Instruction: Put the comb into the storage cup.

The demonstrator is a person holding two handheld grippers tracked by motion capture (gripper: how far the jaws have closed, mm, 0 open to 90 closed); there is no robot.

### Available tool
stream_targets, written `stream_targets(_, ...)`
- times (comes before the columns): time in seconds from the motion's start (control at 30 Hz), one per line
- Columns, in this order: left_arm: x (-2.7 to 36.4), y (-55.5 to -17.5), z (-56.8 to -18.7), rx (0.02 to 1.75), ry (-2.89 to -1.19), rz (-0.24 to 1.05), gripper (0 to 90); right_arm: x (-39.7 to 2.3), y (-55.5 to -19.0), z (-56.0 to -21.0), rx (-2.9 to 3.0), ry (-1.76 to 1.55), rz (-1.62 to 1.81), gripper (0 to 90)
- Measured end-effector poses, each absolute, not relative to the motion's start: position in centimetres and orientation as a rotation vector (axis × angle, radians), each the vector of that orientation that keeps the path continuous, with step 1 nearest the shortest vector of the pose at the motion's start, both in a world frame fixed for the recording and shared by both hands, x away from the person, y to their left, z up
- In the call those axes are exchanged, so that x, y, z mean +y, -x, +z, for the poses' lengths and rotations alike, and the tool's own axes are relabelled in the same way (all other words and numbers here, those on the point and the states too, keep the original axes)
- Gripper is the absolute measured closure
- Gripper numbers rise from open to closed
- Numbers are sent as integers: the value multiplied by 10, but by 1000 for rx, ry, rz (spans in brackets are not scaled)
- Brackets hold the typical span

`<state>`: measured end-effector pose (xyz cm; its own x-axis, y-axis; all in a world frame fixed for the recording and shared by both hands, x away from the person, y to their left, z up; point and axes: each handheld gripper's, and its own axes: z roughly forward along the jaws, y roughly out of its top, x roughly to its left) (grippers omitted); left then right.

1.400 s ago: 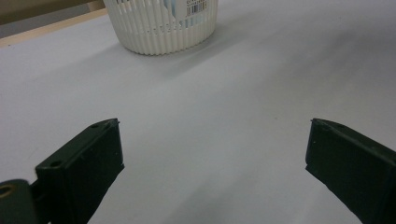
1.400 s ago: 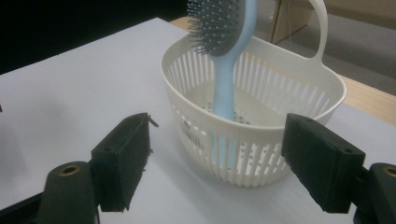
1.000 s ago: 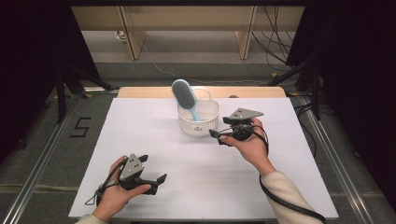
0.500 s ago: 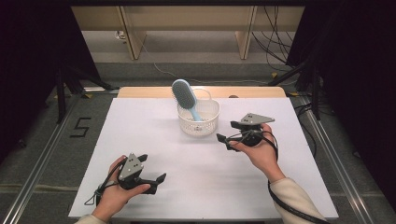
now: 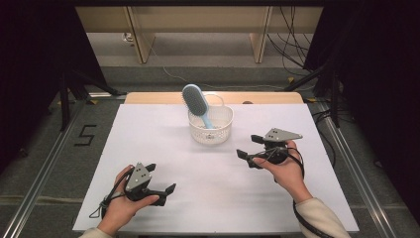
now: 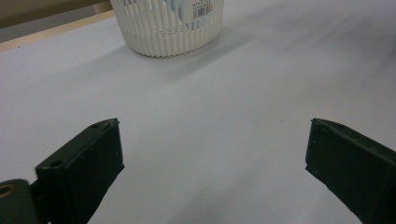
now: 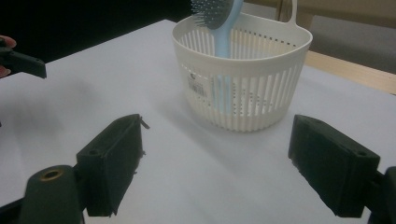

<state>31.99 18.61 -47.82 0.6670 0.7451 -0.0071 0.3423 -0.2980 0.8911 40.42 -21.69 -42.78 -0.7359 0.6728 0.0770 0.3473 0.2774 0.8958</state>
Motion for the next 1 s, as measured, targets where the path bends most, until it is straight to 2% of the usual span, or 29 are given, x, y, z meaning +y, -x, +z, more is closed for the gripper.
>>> stream_targets(1.0, 187, -320, -478, 858, -1895, 516, 34, -236, -377, -439, 2235, -890, 1463, 164)
